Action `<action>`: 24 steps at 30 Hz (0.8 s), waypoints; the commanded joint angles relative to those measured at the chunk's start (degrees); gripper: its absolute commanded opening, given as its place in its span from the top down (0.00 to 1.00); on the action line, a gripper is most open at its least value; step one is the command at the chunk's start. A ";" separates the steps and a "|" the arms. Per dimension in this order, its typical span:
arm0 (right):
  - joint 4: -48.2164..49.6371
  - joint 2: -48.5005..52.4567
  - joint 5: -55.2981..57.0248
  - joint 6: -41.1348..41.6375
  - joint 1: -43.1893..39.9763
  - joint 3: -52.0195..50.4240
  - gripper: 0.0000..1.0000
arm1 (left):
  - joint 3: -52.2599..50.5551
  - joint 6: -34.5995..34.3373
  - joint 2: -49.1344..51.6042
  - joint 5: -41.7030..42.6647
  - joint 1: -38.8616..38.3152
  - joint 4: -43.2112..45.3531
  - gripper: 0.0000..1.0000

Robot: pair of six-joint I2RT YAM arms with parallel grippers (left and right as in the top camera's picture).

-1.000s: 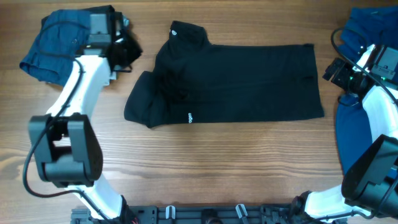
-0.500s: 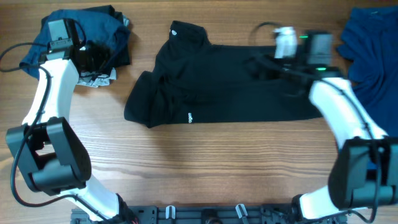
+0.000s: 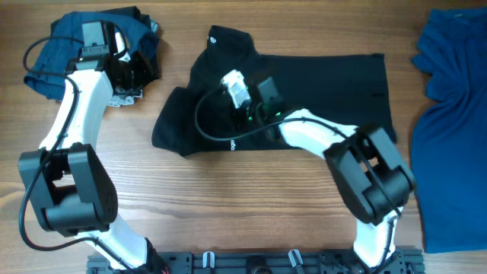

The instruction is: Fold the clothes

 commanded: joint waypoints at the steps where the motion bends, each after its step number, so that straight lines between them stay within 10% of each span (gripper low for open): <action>1: 0.37 1.11 4.11 -2.73 1.44 0.26 0.80 | 0.17 1.57 -1.75 0.85 -0.63 -0.35 0.49; 11: -2.99 1.11 6.62 -2.73 1.70 0.26 0.62 | 0.17 1.57 -1.75 0.85 -1.16 -1.51 0.45; 18: -2.67 1.09 9.66 -2.56 1.73 0.26 0.96 | 0.17 1.57 -1.75 0.85 -1.16 -1.51 0.40; 24: -0.74 -1.53 19.15 -2.82 1.68 3.41 0.96 | 0.17 1.57 -1.75 0.85 -1.16 -1.53 0.38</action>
